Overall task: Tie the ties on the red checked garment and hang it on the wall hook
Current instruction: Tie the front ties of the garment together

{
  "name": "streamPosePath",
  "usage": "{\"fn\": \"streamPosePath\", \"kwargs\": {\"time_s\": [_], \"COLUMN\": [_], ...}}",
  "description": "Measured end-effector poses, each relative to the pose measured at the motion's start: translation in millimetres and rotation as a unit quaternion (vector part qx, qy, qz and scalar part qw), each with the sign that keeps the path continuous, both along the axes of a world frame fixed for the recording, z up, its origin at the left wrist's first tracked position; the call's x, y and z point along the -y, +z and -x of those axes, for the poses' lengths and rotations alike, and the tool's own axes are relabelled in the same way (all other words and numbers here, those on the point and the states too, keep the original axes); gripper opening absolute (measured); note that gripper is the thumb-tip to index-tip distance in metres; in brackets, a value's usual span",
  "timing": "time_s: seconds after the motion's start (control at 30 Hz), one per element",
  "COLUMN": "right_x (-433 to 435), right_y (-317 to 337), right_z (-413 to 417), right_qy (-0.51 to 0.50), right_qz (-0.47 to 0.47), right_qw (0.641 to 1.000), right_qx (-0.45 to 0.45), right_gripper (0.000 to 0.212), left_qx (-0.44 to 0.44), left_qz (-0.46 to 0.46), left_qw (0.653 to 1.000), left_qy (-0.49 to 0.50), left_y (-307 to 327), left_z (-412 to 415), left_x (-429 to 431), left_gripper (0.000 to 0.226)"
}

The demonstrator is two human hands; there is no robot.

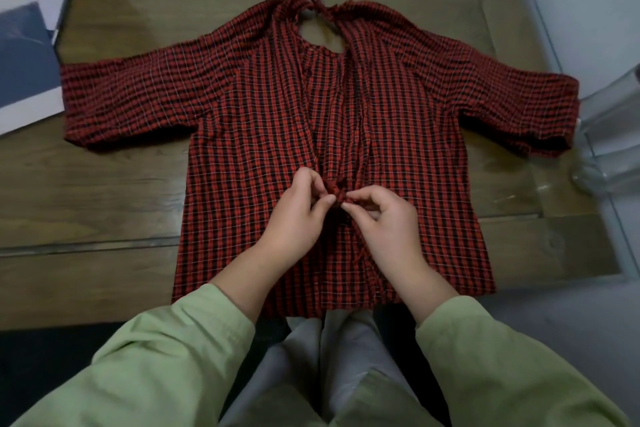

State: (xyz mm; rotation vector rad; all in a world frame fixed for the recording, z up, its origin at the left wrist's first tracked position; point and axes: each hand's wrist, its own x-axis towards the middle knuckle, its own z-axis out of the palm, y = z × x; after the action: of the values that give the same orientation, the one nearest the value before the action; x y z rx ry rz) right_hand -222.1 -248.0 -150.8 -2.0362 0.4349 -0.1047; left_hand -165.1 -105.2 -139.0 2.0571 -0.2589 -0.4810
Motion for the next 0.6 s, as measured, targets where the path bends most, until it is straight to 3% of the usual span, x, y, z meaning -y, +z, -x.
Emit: {"fn": "streamPosePath", "kwargs": {"time_s": [0.27, 0.6], "right_x": [7, 11], "right_y": [-12, -23], "right_z": [13, 17], "right_qy": [-0.053, -0.05], "right_qz": [-0.018, -0.013], "right_qw": [0.998, 0.999], "right_qx": [0.007, 0.008], "right_gripper": [0.01, 0.017], "left_qx": [0.009, -0.001], "left_qz": [-0.038, -0.049], "left_qw": [0.999, 0.999], "left_qy": [-0.003, 0.017], "left_y": [-1, -14], "left_z": [-6, -6], "left_x": [-12, -17], "left_gripper": [0.01, 0.013]}}
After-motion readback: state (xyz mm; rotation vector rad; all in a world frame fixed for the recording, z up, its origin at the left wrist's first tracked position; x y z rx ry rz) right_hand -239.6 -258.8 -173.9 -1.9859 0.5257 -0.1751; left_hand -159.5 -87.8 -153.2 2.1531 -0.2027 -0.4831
